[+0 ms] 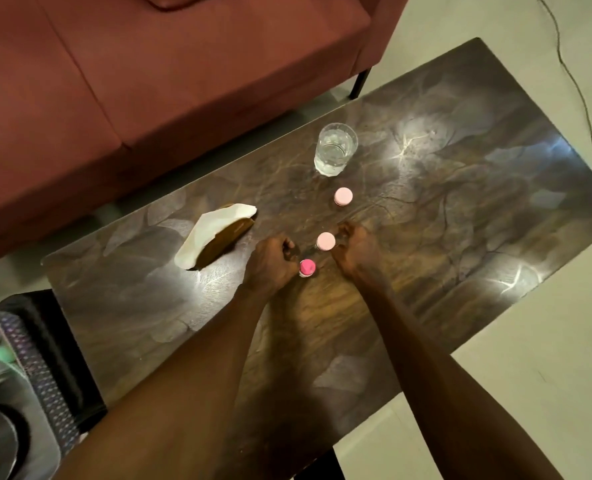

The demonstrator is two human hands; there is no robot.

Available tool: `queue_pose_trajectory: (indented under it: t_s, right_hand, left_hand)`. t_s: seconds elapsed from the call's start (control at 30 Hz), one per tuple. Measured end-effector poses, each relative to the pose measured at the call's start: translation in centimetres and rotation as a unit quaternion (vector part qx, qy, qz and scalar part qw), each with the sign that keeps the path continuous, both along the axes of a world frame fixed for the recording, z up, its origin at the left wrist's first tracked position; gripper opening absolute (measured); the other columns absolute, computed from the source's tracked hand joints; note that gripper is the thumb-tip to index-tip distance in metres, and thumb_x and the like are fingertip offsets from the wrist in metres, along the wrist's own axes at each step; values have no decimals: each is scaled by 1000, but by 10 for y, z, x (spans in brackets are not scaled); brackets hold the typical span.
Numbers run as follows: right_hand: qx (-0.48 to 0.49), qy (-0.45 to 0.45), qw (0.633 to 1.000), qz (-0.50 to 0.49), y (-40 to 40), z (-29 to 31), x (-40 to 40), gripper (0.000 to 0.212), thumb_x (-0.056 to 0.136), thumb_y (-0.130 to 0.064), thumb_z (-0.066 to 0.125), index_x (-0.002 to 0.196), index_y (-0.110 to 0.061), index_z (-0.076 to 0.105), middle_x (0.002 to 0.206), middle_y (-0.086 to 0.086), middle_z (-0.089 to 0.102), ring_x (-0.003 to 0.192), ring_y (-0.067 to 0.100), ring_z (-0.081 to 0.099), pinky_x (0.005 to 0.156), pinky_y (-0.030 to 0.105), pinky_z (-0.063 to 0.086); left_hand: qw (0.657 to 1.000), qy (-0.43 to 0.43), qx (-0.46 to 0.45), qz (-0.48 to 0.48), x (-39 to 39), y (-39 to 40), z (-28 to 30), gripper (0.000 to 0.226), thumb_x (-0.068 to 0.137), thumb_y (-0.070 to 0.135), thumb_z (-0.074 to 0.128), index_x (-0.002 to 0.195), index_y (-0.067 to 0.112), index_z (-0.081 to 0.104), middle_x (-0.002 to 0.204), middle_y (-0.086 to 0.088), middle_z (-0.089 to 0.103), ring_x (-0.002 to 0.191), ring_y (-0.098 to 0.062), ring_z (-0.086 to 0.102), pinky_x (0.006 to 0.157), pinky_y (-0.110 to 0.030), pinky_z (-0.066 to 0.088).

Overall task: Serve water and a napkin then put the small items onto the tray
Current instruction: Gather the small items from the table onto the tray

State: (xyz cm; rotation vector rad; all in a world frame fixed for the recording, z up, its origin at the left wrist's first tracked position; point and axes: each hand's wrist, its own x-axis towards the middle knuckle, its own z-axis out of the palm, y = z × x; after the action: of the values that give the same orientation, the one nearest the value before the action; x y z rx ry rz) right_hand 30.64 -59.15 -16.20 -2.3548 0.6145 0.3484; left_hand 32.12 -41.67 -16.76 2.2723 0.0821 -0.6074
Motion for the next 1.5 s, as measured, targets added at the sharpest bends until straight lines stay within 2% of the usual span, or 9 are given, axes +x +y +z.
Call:
queue_pose_trajectory:
  t_s: [0.13,0.2,0.3,0.43,0.57,0.87,1.03,1.13,1.5]
  right_hand:
    - [15,2,1000,27,-5,0,-1,39,72,-13,58,110,-21,65,110,7,69,104,30,65,89,44,53]
    - [1,-3,999,42,-6,-6,0,42,73,-5,59,113,-19,64,112,9,66,105,33,63,91,45,52]
    - [-25,-11,998,60,-5,-14,2,47,70,-5,60,114,-20,62,108,11,65,101,35,62,86,46,53]
    - [-32,5,996,79,-1,-25,6,59,69,-13,70,126,-26,60,113,9,64,105,33,63,89,44,52]
    - [-49,8,994,96,2,-29,8,48,74,-15,70,120,-28,64,109,7,62,101,32,63,89,42,52]
    - [-56,-34,991,115,16,-22,7,38,68,-37,54,103,-26,63,98,5,64,94,30,61,80,43,52]
    - [-57,-69,987,131,64,-1,4,40,73,-39,60,111,-29,62,105,2,66,99,27,62,81,40,53]
    - [-32,-75,985,155,109,15,1,43,74,-32,71,116,-28,65,113,3,66,103,27,64,85,38,53]
    - [60,-128,923,357,300,76,-34,42,80,-28,73,121,-21,65,119,7,66,104,26,63,89,42,52]
  left_hand:
    - [994,25,44,-100,-1,-9,-3,44,64,36,69,106,28,56,111,6,54,95,-18,60,79,-34,49]
    - [987,28,65,-141,-3,-11,-7,54,64,37,69,114,30,50,117,7,47,101,-22,60,84,-41,52]
    - [987,6,68,-148,-8,-13,-15,60,66,50,75,117,31,48,118,6,45,101,-21,61,83,-40,51]
    - [988,-11,61,-141,-10,-13,-24,49,75,51,72,113,26,56,116,3,50,98,-23,61,77,-35,49]
    - [990,-26,42,-129,-10,-13,-27,38,78,44,70,110,27,59,110,4,56,98,-21,61,76,-33,48]
    - [998,-42,15,-39,-11,7,-17,37,74,43,74,101,24,57,101,5,61,92,-15,59,80,-31,50]
    - [996,-70,40,33,-23,59,1,48,74,38,75,115,20,57,119,-1,62,111,-23,59,94,-41,51]
    - [991,-88,63,82,-38,104,20,38,75,41,71,106,22,57,111,2,61,101,-23,59,81,-36,49]
    - [931,-115,163,305,-150,265,80,31,77,43,68,99,24,58,102,3,61,94,-24,61,74,-32,44]
